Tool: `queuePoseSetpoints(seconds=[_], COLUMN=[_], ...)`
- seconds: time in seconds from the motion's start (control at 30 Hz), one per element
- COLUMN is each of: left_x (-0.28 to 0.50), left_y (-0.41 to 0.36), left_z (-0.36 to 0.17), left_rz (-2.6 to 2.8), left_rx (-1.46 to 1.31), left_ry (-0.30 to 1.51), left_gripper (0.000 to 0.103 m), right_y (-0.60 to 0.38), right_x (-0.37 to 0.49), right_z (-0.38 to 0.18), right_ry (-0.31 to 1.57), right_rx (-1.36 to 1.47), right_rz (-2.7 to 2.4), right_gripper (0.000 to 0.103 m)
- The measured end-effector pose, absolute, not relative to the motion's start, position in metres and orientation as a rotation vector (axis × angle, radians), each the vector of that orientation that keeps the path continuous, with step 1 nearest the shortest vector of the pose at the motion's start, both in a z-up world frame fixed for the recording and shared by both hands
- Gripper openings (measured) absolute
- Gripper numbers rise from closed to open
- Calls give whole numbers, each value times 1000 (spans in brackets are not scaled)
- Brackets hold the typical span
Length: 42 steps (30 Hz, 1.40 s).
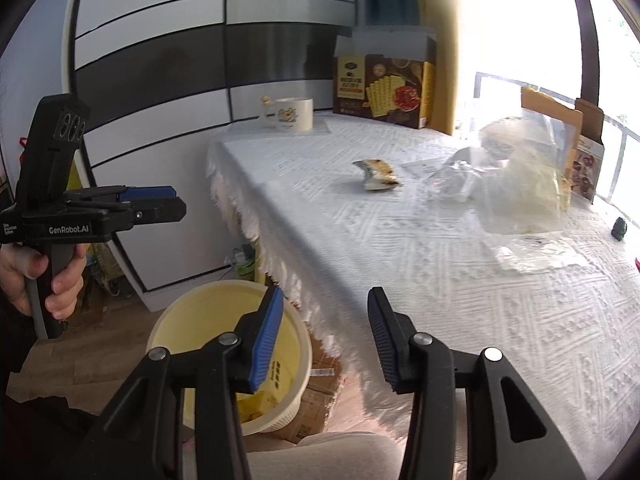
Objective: Collect trash
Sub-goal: 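Move both tools back over the table toward the clear plastic bag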
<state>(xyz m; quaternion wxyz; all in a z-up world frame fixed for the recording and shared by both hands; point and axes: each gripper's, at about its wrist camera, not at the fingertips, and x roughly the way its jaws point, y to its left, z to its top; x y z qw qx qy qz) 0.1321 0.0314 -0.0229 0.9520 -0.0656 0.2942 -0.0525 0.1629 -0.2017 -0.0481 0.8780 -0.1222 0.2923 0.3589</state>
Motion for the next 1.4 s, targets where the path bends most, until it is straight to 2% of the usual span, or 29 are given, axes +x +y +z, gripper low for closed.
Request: queuePoseSetpoints(seconds=[0.17,0.3,0.53,0.7,1.0,1.17,1.4], left_x=[150,169,201,225,264,277,281], left_y=[23,12,-2,-9,-14,-8,10], left_z=[-19,-16,-15,-15,-11,-12,-22], left_rz=[-129,-157,-204,-228,-264,-249,-211], left_rx=[-122,-103,-95,-89,-90,-107,-147], left_ry=[588,582,581,578,567,566,583], left_gripper=[62,62,62,62,62,62,62], right_y=[-214,-220,-227,-231,-228,-224,-201], right_x=[177,186,211,234,285,321,365], right_z=[-43,-38,-28,-22,-16,-13,-29], right_ry=[600,588,587,593,632,660,687], right_rx=[-246,-251,-286,-305,-340,-294,-381], right_rz=[710,685,607,551,447,409,309], right_gripper=[42,48,48,58,61,73,73])
